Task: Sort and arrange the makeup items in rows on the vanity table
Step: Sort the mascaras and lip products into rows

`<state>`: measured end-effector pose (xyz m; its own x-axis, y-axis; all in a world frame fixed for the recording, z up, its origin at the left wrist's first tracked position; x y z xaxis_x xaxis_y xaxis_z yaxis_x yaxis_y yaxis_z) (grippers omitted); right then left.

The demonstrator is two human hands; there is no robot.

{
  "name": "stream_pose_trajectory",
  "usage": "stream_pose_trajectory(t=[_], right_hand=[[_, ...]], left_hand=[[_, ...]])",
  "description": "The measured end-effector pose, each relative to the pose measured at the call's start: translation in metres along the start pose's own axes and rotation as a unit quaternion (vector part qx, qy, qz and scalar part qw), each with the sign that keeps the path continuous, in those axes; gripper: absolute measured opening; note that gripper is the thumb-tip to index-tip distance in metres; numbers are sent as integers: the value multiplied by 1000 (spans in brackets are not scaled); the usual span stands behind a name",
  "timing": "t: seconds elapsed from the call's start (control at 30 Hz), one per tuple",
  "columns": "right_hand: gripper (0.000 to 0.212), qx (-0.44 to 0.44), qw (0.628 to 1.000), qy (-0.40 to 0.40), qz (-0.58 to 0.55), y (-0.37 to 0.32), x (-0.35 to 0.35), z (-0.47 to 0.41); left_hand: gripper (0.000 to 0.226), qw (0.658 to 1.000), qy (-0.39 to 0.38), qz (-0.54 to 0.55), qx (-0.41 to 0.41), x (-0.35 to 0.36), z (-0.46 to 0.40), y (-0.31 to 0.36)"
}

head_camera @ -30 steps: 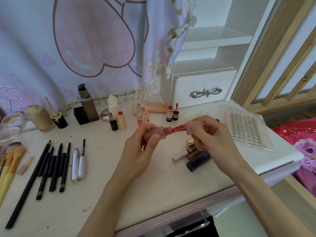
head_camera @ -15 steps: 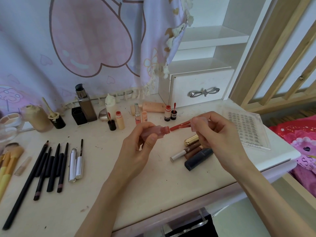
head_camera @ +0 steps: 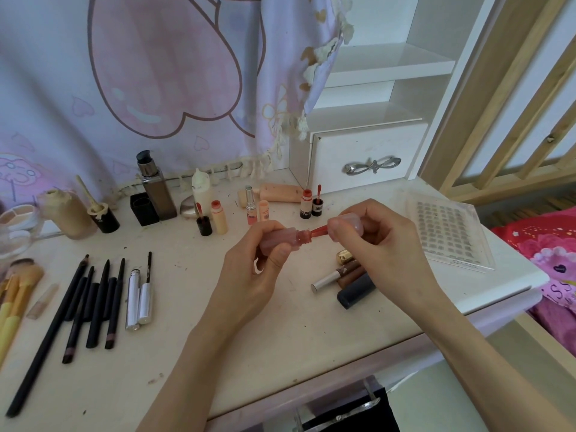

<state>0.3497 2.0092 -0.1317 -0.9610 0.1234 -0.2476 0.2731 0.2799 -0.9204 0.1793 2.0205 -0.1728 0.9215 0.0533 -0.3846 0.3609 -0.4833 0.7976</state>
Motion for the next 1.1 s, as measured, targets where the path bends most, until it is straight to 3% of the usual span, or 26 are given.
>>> stream_pose_trajectory(t=[0.27, 0.53, 0.7, 0.83, 0.97, 1.1], right_hand=[[22, -5, 1000, 0, -3, 1, -3, 1], [17, -5, 997, 3, -76, 2, -9, -2], [14, 69, 981, -13, -180, 15, -18, -4], [18, 126, 949, -53, -285, 26, -26, -8], [26, 158, 945, -54, -282, 36, -39, -14], [19, 174, 949, -43, -258, 43, -55, -32]], left_hand=[[18, 1000, -5, 9, 11, 0, -1, 2], [16, 1000, -7, 10, -12, 0, -2, -4], [17, 998, -18, 42, -50, 2, -2, -11], [30, 993, -23, 75, -84, 8, -4, -10], [28, 990, -19, 95, -100, 12, -8, -6], [29, 991, -33, 68, -109, 18, -21, 5]])
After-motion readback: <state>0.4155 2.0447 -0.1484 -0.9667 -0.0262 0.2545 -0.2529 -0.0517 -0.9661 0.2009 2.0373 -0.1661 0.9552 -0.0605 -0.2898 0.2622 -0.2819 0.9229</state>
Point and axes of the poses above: each hand's wrist, its own z-axis away from the middle knuckle, its own x-axis out of the palm, y = z × x, the point moved 5 cm from there along -z, towards the middle knuckle
